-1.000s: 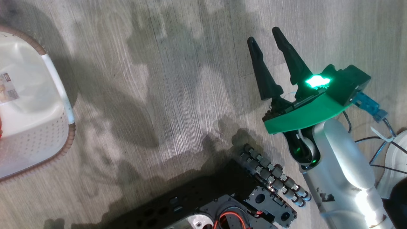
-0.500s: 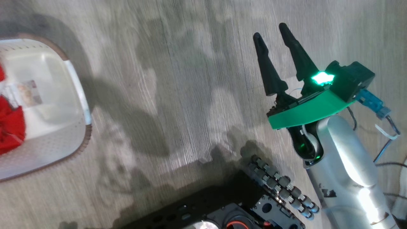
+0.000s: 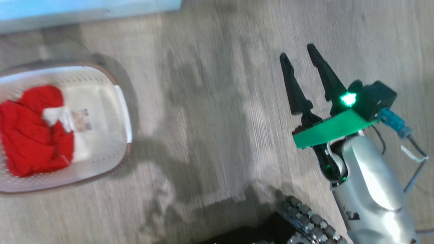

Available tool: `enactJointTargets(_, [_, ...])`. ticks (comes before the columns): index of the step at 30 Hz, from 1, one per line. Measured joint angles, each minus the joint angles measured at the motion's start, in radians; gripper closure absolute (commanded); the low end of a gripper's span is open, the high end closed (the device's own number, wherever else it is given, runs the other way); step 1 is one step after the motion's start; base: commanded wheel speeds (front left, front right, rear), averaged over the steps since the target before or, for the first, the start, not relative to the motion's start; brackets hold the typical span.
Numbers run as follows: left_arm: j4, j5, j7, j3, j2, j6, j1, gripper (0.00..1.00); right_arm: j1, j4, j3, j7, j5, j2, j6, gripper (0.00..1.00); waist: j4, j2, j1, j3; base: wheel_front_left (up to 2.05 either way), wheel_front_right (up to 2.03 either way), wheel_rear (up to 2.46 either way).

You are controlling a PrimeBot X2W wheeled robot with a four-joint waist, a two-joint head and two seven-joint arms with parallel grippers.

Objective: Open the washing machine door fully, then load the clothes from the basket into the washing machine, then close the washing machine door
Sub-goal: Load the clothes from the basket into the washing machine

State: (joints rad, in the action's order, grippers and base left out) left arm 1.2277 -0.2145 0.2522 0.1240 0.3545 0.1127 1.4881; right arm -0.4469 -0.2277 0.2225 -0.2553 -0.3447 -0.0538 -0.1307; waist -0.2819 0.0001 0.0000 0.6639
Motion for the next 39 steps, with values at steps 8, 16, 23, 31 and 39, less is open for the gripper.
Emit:
enactJointTargets(8, [-0.170,-0.060,0.000,-0.024,-0.064,0.009,-0.294,0.00,0.067,-0.022,-0.042,0.000,0.048,0.000,0.000,0.00,0.047,0.0000,0.0000,-0.146,0.00,0.00,0.00])
enactJointTargets(16, [-0.427,-0.081,0.000,-0.037,-0.158,0.003,-0.709,0.00,0.157,-0.049,-0.082,0.000,0.091,0.000,0.000,0.00,0.100,0.0000,-0.0001,-0.315,0.00,0.00,0.00])
enactJointTargets(23, [-0.623,-0.086,0.000,-0.103,-0.245,-0.037,-1.003,0.00,0.231,-0.074,-0.091,0.000,0.117,0.000,0.000,0.00,0.137,0.0000,-0.0001,-0.432,0.00,0.00,0.00])
enactJointTargets(31, [-0.795,-0.009,0.000,-0.128,-0.283,-0.069,-1.238,0.00,0.280,-0.092,-0.090,0.000,0.120,0.000,0.000,0.00,0.163,0.0000,-0.0001,-0.531,0.00,0.00,0.00])
enactJointTargets(39, [-0.964,0.063,0.000,-0.129,-0.302,-0.091,-1.413,0.00,0.322,-0.102,-0.077,0.000,0.124,0.000,0.000,0.00,0.178,0.0000,-0.0002,-0.609,0.00,0.00,0.00])
